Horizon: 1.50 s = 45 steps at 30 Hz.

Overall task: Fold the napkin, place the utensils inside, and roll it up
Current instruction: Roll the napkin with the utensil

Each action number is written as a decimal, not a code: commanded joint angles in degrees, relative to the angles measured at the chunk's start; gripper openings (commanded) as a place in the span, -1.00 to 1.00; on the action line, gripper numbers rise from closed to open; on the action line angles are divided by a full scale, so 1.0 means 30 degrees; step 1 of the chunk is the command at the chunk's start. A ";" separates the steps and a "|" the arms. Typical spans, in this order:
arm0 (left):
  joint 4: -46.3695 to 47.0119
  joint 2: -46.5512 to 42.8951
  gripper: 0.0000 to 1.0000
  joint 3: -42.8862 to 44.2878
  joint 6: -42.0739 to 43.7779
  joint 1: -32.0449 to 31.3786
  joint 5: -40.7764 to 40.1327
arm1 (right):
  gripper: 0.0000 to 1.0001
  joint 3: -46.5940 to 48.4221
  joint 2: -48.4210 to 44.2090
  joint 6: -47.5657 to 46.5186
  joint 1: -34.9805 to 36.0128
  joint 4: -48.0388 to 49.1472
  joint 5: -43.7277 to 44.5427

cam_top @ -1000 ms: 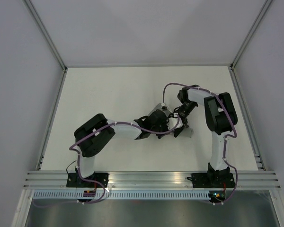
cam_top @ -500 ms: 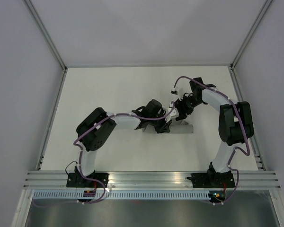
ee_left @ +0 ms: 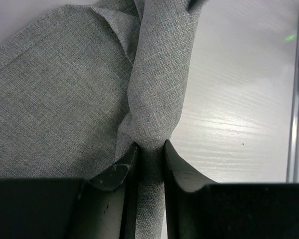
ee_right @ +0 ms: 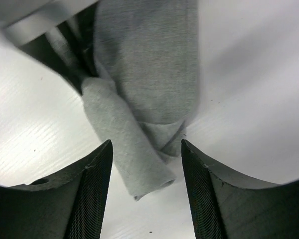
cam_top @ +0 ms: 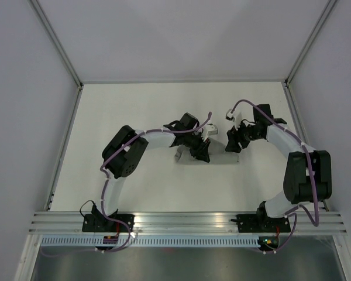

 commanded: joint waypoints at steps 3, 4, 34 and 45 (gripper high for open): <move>-0.5344 0.3116 -0.87 0.0959 -0.0375 0.0183 0.0716 | 0.28 -0.3556 -0.3615 -0.3434 0.0590 0.2790 -0.0752; -0.5520 0.3322 -0.87 0.1194 -0.0375 0.0242 0.1152 | 0.29 -0.4147 -0.4694 -0.3672 0.0883 0.3144 -0.0198; -0.9360 0.4937 -0.74 0.4478 0.0034 0.0624 0.2593 | 0.05 -1.1566 -0.5643 -0.4349 0.9734 1.3812 1.0412; -0.6053 0.1072 0.17 0.3396 -0.1809 0.1618 0.1305 | -0.64 -0.9428 -0.4968 -0.3939 0.9529 0.8893 0.9565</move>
